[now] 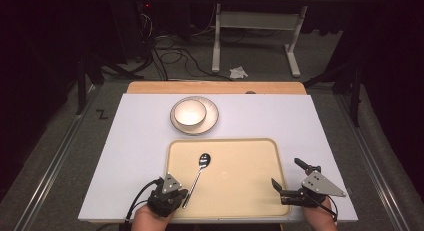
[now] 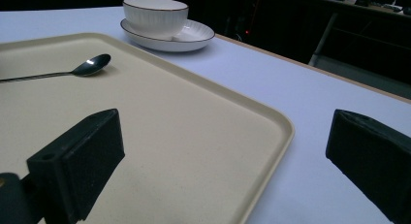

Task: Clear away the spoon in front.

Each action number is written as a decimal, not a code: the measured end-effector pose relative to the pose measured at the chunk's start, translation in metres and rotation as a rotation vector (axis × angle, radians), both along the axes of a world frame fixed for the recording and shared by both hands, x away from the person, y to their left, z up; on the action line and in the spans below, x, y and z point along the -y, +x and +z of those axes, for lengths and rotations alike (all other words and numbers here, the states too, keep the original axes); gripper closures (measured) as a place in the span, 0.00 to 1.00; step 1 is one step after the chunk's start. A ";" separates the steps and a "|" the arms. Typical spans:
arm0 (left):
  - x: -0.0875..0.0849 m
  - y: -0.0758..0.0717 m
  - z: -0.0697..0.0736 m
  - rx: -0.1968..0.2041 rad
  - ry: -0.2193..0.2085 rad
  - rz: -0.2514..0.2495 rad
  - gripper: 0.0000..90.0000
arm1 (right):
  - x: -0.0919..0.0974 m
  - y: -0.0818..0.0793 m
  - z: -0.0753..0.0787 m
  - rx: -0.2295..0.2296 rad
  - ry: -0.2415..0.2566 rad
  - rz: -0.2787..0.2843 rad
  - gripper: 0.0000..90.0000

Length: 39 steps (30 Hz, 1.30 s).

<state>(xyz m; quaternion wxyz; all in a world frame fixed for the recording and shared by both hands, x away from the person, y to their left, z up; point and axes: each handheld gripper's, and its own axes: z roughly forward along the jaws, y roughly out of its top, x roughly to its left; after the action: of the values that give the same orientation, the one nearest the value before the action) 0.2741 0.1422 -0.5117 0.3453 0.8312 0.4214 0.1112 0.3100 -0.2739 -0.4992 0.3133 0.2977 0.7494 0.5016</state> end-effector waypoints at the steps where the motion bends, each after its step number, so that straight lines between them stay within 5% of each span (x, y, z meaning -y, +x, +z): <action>1: 0.001 -0.001 0.000 -0.002 -0.007 -0.004 1.00 | -0.001 0.000 0.000 -0.005 0.006 -0.001 0.01; 17: 0.026 -0.006 0.000 -0.012 -0.033 -0.095 1.00 | -0.006 0.002 -0.001 -0.008 0.001 0.018 0.01; 28: 0.032 -0.004 -0.001 -0.013 -0.047 -0.108 0.99 | -0.007 0.002 -0.001 -0.012 -0.004 0.026 0.01; 34: 0.019 0.000 0.003 0.019 -0.061 -0.073 0.91 | -0.007 0.002 -0.001 -0.014 -0.006 0.024 0.01; 39: -0.006 0.007 0.011 0.082 -0.113 -0.012 0.73 | -0.004 -0.001 0.000 -0.007 0.000 0.020 0.01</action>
<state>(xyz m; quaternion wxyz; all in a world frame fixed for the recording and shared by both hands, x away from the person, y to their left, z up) 0.2815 0.1487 -0.5009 0.4092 0.8076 0.4076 0.1191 0.3095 -0.2701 -0.4995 0.3057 0.2921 0.7533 0.5038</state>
